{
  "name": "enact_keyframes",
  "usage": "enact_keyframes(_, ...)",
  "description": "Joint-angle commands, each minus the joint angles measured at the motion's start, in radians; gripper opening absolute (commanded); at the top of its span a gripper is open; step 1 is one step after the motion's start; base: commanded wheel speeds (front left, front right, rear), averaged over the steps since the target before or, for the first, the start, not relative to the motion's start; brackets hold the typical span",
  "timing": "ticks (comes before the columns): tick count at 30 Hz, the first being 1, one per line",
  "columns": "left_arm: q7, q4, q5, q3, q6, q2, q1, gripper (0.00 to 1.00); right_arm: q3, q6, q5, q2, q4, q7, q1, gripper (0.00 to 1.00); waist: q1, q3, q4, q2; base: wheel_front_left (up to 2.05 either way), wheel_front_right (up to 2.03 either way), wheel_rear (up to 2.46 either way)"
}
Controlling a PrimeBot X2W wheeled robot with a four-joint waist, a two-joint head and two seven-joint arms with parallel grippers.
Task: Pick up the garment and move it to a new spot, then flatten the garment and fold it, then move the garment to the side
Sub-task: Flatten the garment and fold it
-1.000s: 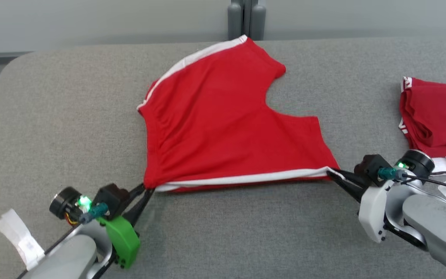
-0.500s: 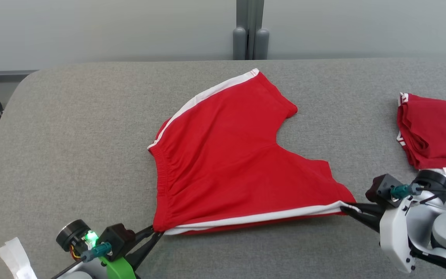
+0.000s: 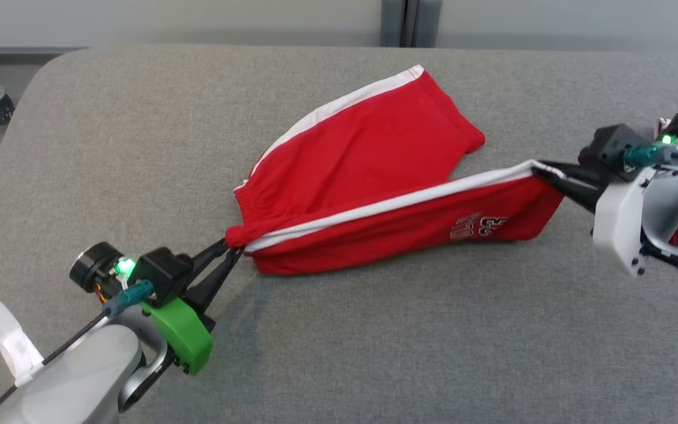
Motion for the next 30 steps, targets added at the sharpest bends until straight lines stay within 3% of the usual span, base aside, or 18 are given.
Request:
enact_keyframes(1, -0.008, 0.011, 0.003, 0.012, 0.005, -0.010, -0.027, 0.00, -0.001, -0.002, -0.007, -0.034, 0.014, 0.010, -0.030, 0.00, 0.0001, 0.071, 0.041, 0.0000, 0.00, 0.00, 0.00)
enact_keyframes(16, -0.017, 0.159, 0.041, 0.100, -0.019, -0.153, -0.244, 0.00, -0.001, -0.002, -0.098, 0.083, 0.141, 0.150, -0.332, 0.00, 0.0001, 0.274, 0.140, 0.0000, 0.00, 0.00, 0.00)
enact_keyframes(30, -0.016, 0.232, 0.106, 0.175, -0.034, -0.276, -0.360, 0.00, 0.000, -0.002, -0.201, 0.117, 0.255, 0.191, -0.463, 0.00, 0.0001, 0.384, 0.215, 0.0000, 0.00, 0.00, 0.00)
